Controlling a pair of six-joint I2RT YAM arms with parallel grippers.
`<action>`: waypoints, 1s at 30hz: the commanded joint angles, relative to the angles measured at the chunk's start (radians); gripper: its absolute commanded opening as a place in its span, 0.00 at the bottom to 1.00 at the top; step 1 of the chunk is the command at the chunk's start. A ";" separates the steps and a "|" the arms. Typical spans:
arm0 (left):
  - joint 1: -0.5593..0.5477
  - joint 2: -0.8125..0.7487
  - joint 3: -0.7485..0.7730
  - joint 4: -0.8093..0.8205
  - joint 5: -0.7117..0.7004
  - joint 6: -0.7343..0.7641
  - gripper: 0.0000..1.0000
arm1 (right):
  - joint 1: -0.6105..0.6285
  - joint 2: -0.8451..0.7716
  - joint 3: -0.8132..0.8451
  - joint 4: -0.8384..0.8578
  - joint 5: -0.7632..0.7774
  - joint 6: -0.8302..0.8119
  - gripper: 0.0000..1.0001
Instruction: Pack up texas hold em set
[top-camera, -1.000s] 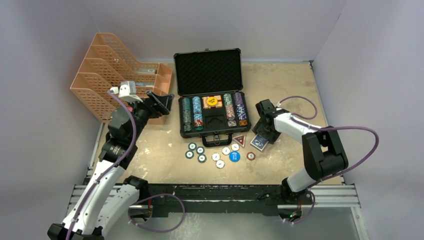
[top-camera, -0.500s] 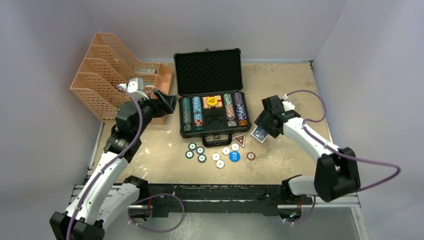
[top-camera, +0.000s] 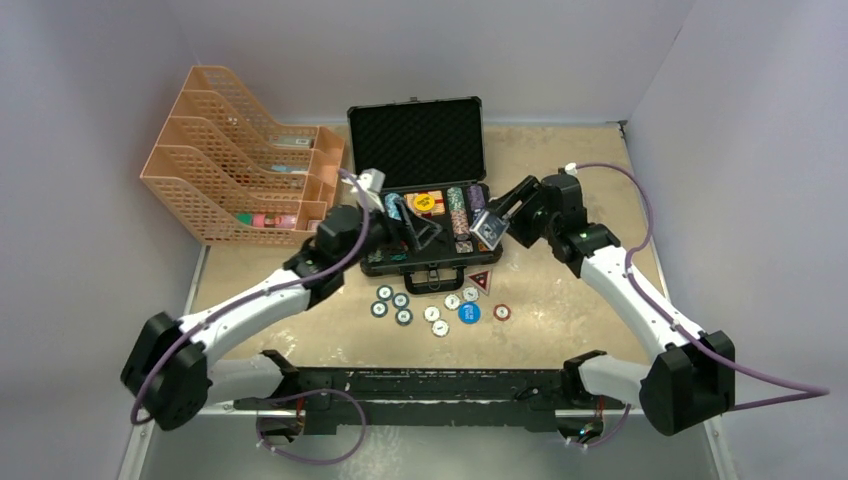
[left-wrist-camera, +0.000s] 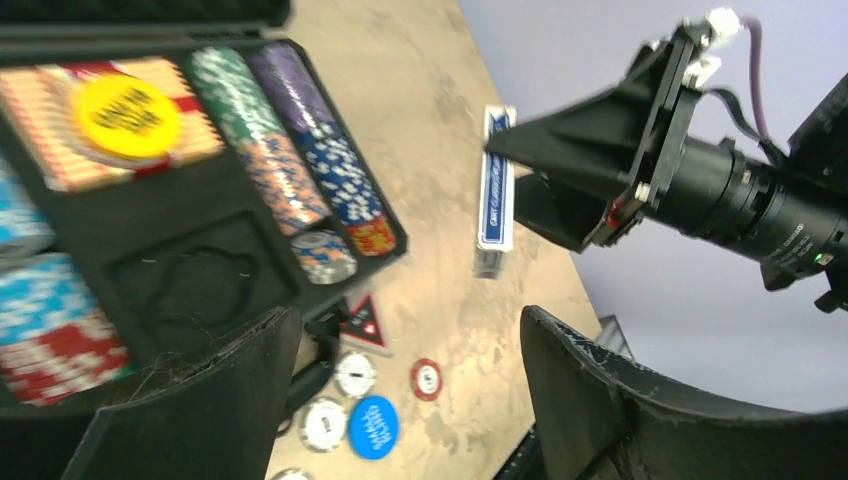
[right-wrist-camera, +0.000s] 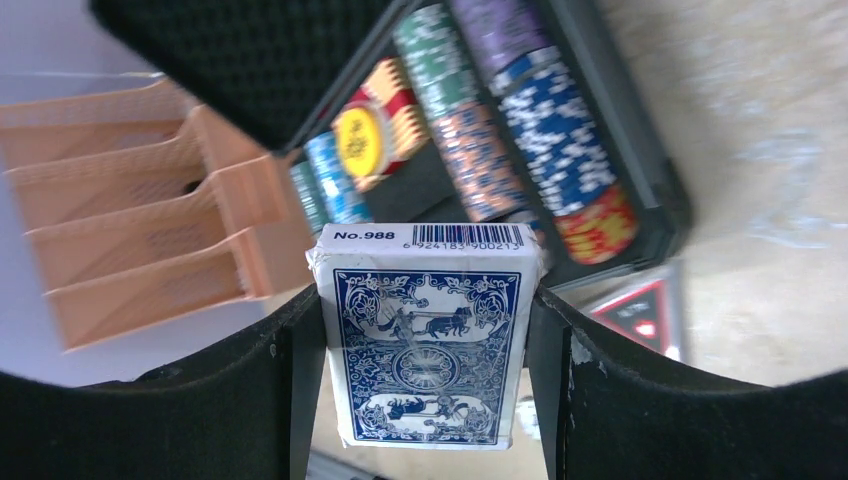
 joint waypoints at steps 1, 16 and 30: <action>-0.103 0.113 -0.002 0.285 -0.040 -0.096 0.79 | 0.001 -0.026 -0.008 0.187 -0.178 0.167 0.54; -0.277 0.323 0.011 0.575 -0.232 -0.051 0.70 | 0.001 -0.084 -0.108 0.263 -0.304 0.370 0.57; -0.308 0.347 0.106 0.431 -0.344 0.090 0.00 | -0.002 -0.072 -0.143 0.320 -0.314 0.301 0.79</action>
